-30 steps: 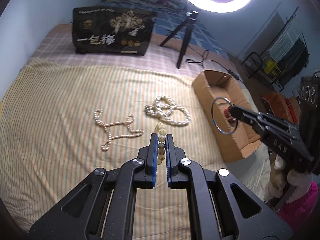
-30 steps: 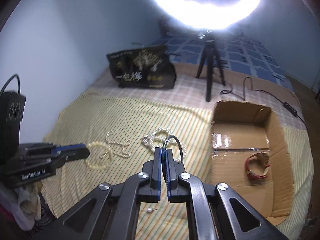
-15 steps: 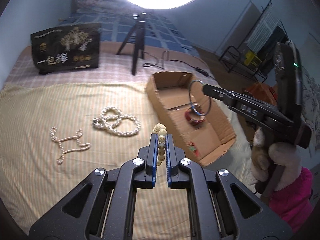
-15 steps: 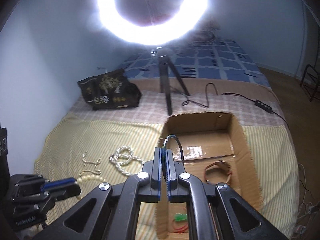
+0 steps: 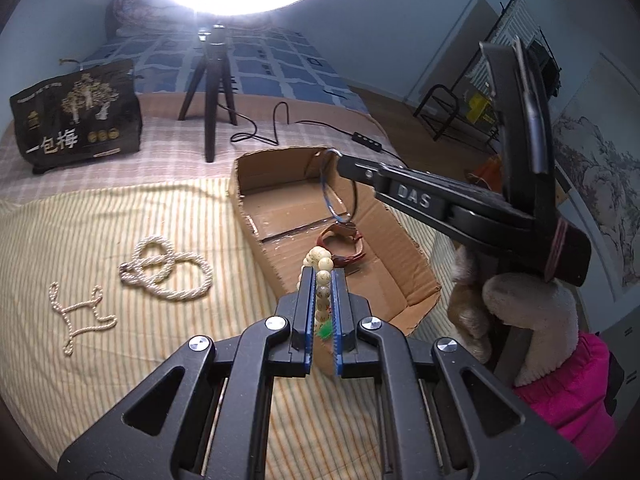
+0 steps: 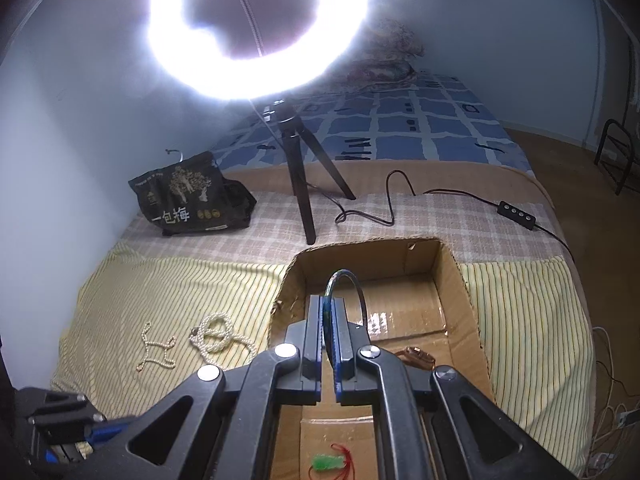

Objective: Organize jewelry
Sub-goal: 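Carry the bracelet and bangle into the box and open both tools, then move both open tools back toward the pearl necklaces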

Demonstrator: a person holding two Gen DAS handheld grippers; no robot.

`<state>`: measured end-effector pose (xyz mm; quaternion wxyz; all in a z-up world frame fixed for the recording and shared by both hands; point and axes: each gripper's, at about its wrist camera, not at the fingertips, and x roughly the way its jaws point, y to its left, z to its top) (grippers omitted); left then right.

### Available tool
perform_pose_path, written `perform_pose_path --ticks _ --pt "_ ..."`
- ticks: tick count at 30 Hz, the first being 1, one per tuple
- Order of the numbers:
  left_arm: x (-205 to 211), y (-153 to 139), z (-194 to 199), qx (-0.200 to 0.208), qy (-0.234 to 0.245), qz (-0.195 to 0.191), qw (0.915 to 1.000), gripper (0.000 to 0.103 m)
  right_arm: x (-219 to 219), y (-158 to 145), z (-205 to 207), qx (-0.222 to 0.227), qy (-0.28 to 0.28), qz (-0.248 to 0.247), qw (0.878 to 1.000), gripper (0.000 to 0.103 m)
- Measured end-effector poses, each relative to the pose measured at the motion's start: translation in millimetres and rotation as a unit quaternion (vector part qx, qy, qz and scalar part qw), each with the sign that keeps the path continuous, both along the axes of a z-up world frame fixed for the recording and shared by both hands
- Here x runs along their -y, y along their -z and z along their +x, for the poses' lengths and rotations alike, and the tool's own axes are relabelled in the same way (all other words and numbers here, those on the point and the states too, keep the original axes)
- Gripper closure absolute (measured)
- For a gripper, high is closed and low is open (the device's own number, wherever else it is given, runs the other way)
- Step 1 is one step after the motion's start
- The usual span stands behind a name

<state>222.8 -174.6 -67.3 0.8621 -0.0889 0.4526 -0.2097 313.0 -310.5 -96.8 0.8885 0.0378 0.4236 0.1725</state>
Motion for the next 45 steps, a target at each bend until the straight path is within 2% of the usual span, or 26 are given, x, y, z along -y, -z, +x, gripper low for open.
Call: perform_pose_path --ticks 15,23,26,28,29,30,32,33,34,35,36,40,41,45 --pt "42.0 21.5 13.6 0.005 0.02 0.039 0.999 0.098 10.2 21.3 23.2 -0.014 0.006 0.019 1.0 0.102" --pt "50.0 21.7 6.9 0.008 0.03 0.055 0.998 0.098 9.1 26.6 25.4 -0.016 0.005 0.02 1.0 0.102" --pt "51.6 21.1 5.8 0.008 0.031 0.057 0.9979 0.098 9.2 25.7 25.1 -0.013 0.006 0.019 1.0 0.098" --pt "51.8 20.9 5.4 0.008 0.031 0.057 0.9979 0.098 9.5 24.4 24.7 -0.009 0.009 0.017 1.0 0.086" --pt "52.2 20.4 4.6 0.009 0.032 0.057 0.9978 0.098 9.6 23.4 24.1 -0.006 0.011 0.016 1.0 0.072" --pt "52.0 20.7 5.2 0.009 0.033 0.058 0.9978 0.098 9.8 22.1 23.3 -0.001 0.014 0.013 1.0 0.066" --pt "52.4 20.9 4.8 0.008 0.032 0.061 0.9976 0.097 9.9 20.3 23.2 0.002 0.018 0.009 1.0 0.064" --pt "52.8 21.5 4.7 0.007 0.032 0.064 0.9974 0.089 10.0 19.8 23.2 0.002 0.018 0.009 1.0 0.055" --pt "52.4 21.9 4.5 0.006 0.031 0.065 0.9974 0.071 10.0 19.0 23.0 0.003 0.021 0.006 1.0 0.048" --pt "51.6 21.8 4.6 0.008 0.029 0.065 0.9974 0.062 10.0 17.8 22.5 0.008 0.028 0.0 1.0 0.033" --pt "50.6 21.3 4.1 0.012 0.026 0.065 0.9974 0.05 10.2 16.4 22.0 0.012 0.033 -0.005 0.999 0.022" --pt "48.7 17.2 0.4 0.02 0.024 0.071 0.997 0.048 11.3 9.0 19.3 0.026 0.045 -0.012 0.999 0.013" --pt "48.1 16.7 -0.4 0.02 0.024 0.071 0.9969 0.048 11.6 7.6 19.1 0.027 0.048 -0.013 0.998 0.008" --pt "45.2 14.7 -4.1 0.022 0.022 0.074 0.9968 0.041 10.5 1.6 14.8 0.036 0.058 -0.028 0.997 0.0"
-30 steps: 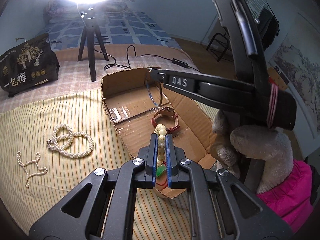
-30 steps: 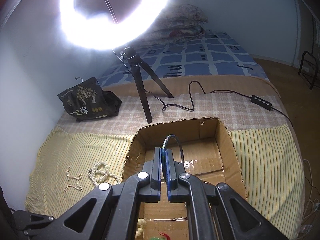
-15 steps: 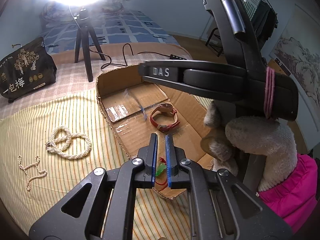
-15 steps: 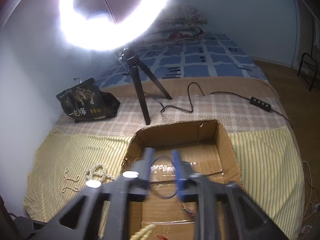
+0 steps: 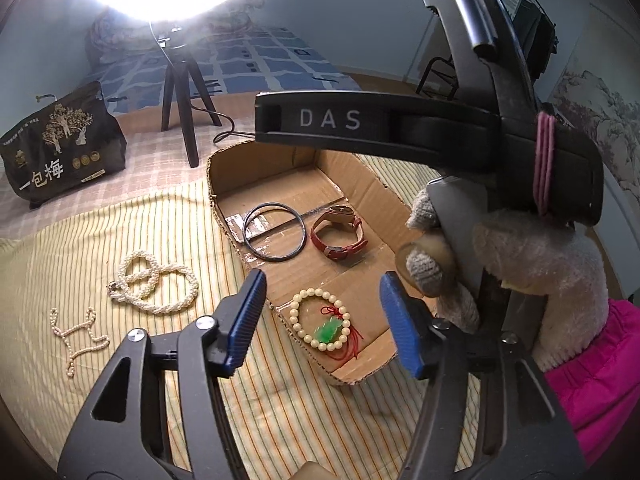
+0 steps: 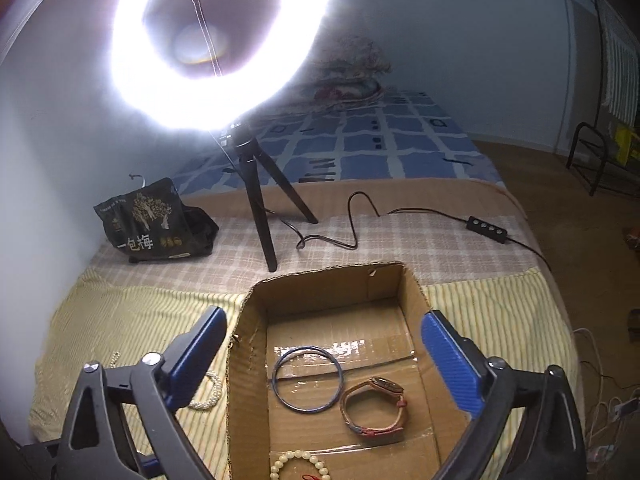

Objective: Organize jewelry
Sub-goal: 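Move both open tools back toward the pearl necklaces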

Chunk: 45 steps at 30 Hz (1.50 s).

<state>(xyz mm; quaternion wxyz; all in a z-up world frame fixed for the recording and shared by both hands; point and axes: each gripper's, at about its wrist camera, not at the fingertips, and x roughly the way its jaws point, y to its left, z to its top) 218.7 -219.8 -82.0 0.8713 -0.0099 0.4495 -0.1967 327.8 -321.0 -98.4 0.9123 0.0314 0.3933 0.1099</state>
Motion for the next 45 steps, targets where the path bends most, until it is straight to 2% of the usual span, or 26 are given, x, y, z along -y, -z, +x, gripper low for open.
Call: perform_pose_path --ticks 5,12,18,26,33,38,45 --pt "-6.1 -4.3 -6.1 0.005 -0.003 0.002 1.0 0.041 -1.4 -7.0 -8.9 0.006 0.009 -0.025 1.0 0.0" --pt "-23.8 -12.3 -19.9 0.022 0.004 0.019 0.9996 0.04 0.7 -21.1 -23.4 0.013 0.019 -0.027 0.999 0.0" --pt "-57.5 -20.4 -22.8 0.026 -0.009 0.021 0.9994 0.04 4.5 -34.7 -44.2 0.026 0.029 -0.025 0.999 0.0" --pt "-116.8 -25.1 -20.0 0.03 -0.052 0.028 0.9978 0.04 5.1 -46.6 -72.4 0.033 0.029 -0.012 0.999 0.001" --pt "-171.3 -22.6 -11.8 0.014 -0.103 0.016 0.9945 0.04 -18.5 -50.5 -96.5 0.031 -0.014 -0.001 0.999 0.003" --pt "-206.4 -13.9 -4.3 -0.01 -0.139 0.005 0.9903 0.041 -48.8 -47.9 -104.5 0.027 -0.064 -0.003 0.998 0.006" --pt "-237.5 -0.2 -0.5 -0.04 -0.173 -0.008 0.984 0.041 -86.5 -29.4 -99.1 0.003 -0.117 -0.012 0.993 0.017"
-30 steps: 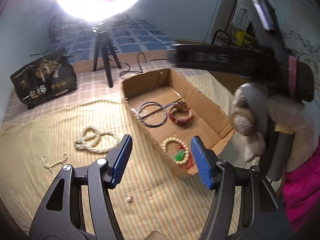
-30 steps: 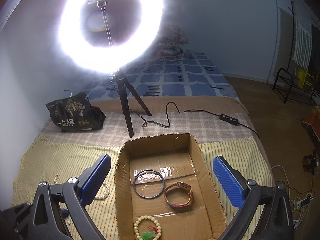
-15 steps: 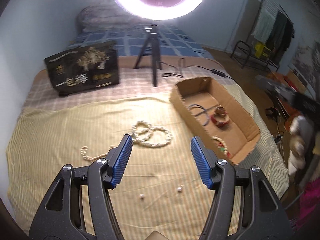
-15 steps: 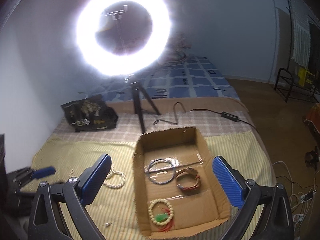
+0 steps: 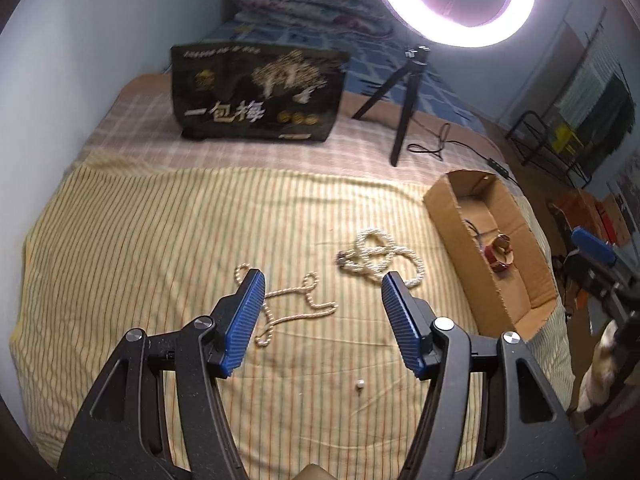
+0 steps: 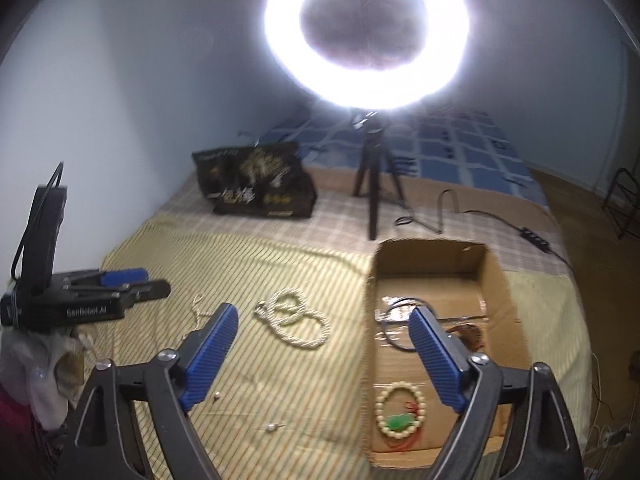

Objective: Organize jewelry
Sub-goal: 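Move both open tools back toward the pearl necklaces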

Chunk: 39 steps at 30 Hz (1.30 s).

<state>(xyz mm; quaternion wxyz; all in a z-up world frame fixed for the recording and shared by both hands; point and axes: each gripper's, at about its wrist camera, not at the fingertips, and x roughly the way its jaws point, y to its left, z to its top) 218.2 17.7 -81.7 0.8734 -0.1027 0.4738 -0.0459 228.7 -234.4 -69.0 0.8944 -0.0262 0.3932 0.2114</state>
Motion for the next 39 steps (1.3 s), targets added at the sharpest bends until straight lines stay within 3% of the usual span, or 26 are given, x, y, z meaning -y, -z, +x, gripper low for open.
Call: perform_pose_path --ticks 5,12,20,30,39 --pt "-20.9 14.7 5.2 -0.026 -0.024 -0.022 0.9991 0.041 -18.6 19.1 10.1 -0.032 -0.022 0.002 0.999 0.023" --pt "-38.0 38.9 11.9 -0.069 -0.04 -0.04 0.996 0.041 -41.0 41.0 21.8 -0.055 -0.05 -0.012 0.997 0.023" --pt "-41.1 74.8 22.3 -0.125 -0.043 -0.045 0.9902 0.063 -77.7 76.2 33.8 -0.111 -0.098 -0.054 0.987 0.034" --pt "-40.2 94.8 28.5 -0.15 -0.044 -0.045 0.9867 0.067 -90.6 103.4 36.9 -0.154 -0.12 -0.067 0.979 0.054" --pt "-40.8 108.7 43.5 -0.165 -0.056 -0.057 0.9831 0.068 -92.2 118.2 54.9 -0.178 -0.109 -0.077 0.975 0.061"
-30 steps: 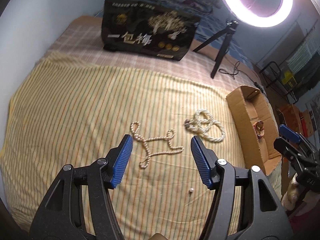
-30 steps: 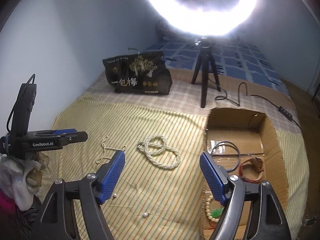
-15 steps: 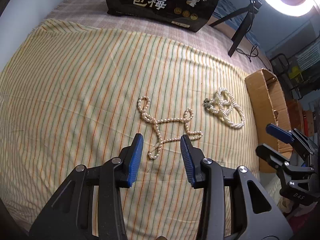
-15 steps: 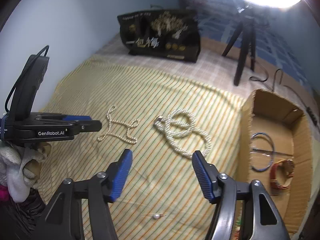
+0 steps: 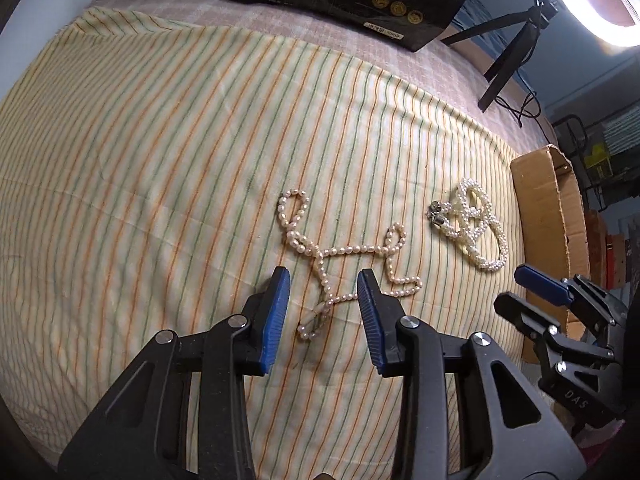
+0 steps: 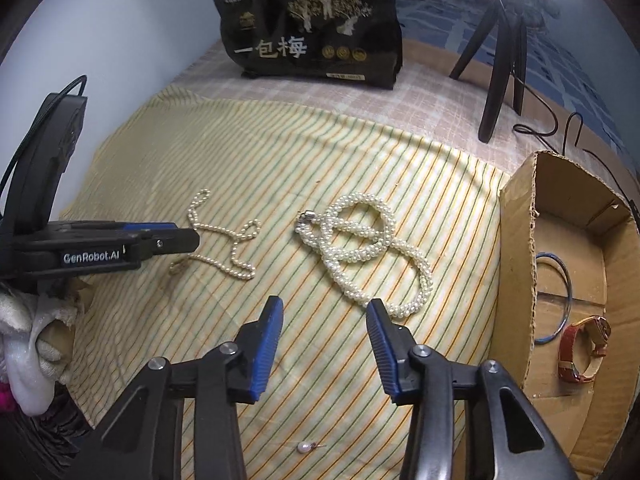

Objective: Organize jewelry
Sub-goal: 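Move both open tools back toward the pearl necklaces, then grasp the thin pearl necklace with the left tool while the right tool grasps the thick pearl necklace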

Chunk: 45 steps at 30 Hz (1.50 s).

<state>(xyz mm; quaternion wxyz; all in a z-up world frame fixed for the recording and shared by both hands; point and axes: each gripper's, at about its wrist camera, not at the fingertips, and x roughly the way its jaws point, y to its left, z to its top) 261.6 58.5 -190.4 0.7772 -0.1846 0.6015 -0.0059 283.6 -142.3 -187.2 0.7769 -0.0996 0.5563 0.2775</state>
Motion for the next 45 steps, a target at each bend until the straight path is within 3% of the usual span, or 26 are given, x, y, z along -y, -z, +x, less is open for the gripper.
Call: perform_pose_path --ticks 11,19,25,33,45 --pt "8.7 10.6 8.3 -0.007 0.007 0.028 0.9996 0.08 -5.8 17.7 24.9 -0.02 0.012 -0.003 1.0 0.067" --pt "5.9 11.9 8.7 -0.004 0.006 0.035 0.9994 0.094 -25.8 34.2 26.6 -0.009 -0.001 -0.05 0.999 0.069" --pt "5.3 11.5 7.1 -0.003 0.005 0.037 0.9993 0.098 -31.8 37.7 25.2 0.005 -0.006 -0.066 0.998 0.075" --pt "4.1 7.6 3.5 0.0 0.002 0.038 0.9993 0.101 -30.4 38.9 22.1 0.024 -0.009 -0.079 0.997 0.097" --pt "-2.2 -20.4 -5.5 0.038 -0.005 0.029 0.9988 0.102 -18.6 10.0 19.1 0.042 0.008 -0.032 0.999 0.097"
